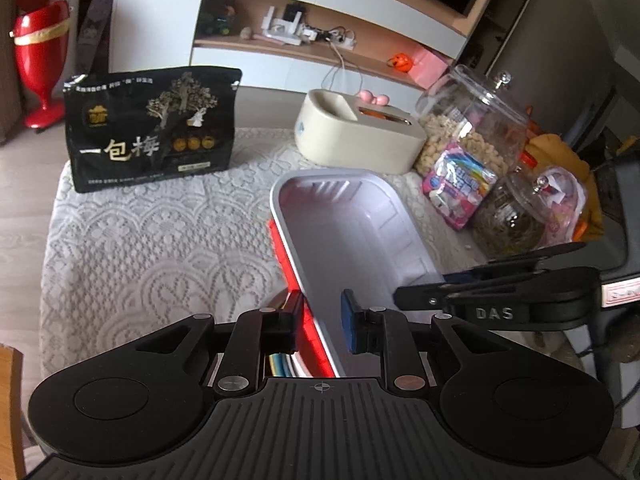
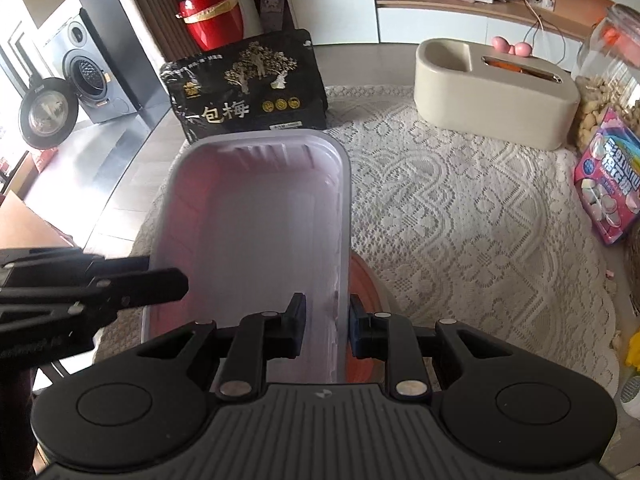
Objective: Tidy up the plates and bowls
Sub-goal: 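Lift the white tray with both grippers and tilt it on edge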
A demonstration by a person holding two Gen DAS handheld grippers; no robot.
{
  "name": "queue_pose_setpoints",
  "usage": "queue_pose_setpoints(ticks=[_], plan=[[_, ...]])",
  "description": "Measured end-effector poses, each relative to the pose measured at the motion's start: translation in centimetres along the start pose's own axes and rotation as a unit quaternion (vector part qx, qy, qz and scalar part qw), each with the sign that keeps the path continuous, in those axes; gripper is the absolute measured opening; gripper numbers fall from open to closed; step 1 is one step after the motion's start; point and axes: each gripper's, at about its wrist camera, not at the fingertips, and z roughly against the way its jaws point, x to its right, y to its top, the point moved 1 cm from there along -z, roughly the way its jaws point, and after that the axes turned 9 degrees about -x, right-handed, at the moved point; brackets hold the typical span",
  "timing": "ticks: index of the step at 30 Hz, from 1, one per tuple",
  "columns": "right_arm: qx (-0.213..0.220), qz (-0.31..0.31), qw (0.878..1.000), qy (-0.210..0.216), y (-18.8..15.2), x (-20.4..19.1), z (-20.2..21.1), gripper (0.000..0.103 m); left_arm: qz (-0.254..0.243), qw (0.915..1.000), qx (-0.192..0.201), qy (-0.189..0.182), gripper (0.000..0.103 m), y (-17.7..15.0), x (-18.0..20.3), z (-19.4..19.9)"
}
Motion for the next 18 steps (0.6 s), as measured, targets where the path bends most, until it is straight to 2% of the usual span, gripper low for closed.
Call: queue_pose_setpoints(ticks=[7,12,15,17,18], plan=[[0.0,0.003,1.0,-0.012,0.0,-0.1,0.1,0.022,-0.006,0.9998,0.006,0.015,0.022,0.0,0.1,0.0],[0.013,0.002,1.0,0.003,0.2,-0.1,0.6,0.023,-0.014,0.9996,0.02,0.012,0.022,-0.1,0.5,0.5],[0.034,0.008,0.999,0.007,0.3,-0.2,1.5,0.023,-0.019,0.9985,0.051,0.004,0.022,0.0,0.6,1.6],[0.052,0.011,0.998,0.016,0.2,-0.1,2.2,0.024,-0.036,0.9962,0.079,0.01,0.022,-0.2,0.9,2.2],[0.057,0.016,0.998,0.02,0.2,-0.1,2.4,0.024,-0.044,0.9957,0.08,0.017,0.022,-0.3,1.0,2.0]])
